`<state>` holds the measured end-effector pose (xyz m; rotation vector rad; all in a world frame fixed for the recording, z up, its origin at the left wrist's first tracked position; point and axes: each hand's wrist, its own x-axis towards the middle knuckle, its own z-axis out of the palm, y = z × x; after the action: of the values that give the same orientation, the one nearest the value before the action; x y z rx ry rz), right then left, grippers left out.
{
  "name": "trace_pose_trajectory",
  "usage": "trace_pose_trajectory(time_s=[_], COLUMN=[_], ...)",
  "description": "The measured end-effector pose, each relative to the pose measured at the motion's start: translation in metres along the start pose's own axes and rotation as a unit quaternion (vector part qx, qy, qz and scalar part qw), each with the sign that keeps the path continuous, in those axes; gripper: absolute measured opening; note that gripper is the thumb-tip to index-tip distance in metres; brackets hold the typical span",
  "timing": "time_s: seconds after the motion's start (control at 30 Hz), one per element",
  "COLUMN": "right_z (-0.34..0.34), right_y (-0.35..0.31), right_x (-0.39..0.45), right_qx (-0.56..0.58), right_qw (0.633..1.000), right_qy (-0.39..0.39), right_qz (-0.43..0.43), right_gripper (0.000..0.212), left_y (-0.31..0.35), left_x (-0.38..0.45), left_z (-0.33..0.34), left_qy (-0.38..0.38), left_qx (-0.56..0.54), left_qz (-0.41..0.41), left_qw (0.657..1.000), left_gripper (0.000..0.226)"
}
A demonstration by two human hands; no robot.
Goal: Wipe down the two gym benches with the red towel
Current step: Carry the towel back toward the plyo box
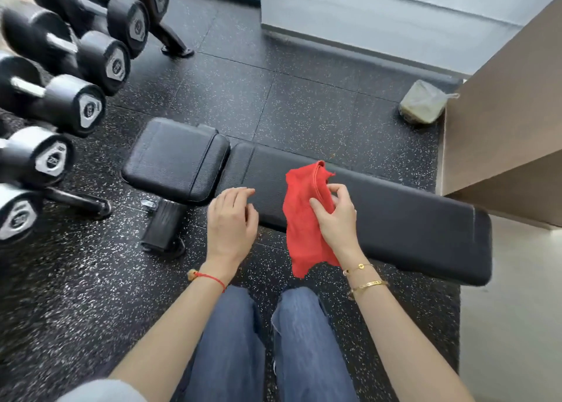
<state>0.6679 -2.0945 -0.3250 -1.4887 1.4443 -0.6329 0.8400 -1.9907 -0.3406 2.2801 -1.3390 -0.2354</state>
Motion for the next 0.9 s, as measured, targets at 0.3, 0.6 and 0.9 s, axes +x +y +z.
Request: trace_pose_trajectory(time_s=[0.3,0.6,0.9], right_z=[-0.065,-0.09,-0.091], right_y=[-0.187,-0.235,-0.237], right_x=[-0.122,-0.182,-0.215], right_qx=[0.061,0.093,0.086], right_qw=[0.995,0.981,0.946], right_qy=[-0.073,-0.139,-0.28], right_qz=[-0.034,-0.094,-0.138], right_gripper=[0.024,0.023,0.023], left_y=[0.063,0.096,0.121], left_x=[-0.063,-0.135,-0.235], left_z=[-0.231,-0.304,-0.323], left_qy=[0.004,0.11,0.225], left_qx=[0.0,0.0,0.0], left_qz=[-0.041,-0.113,-0.252], left_qw=[0.999,0.987,0.941], left_gripper=[0.027,0.028,0.027])
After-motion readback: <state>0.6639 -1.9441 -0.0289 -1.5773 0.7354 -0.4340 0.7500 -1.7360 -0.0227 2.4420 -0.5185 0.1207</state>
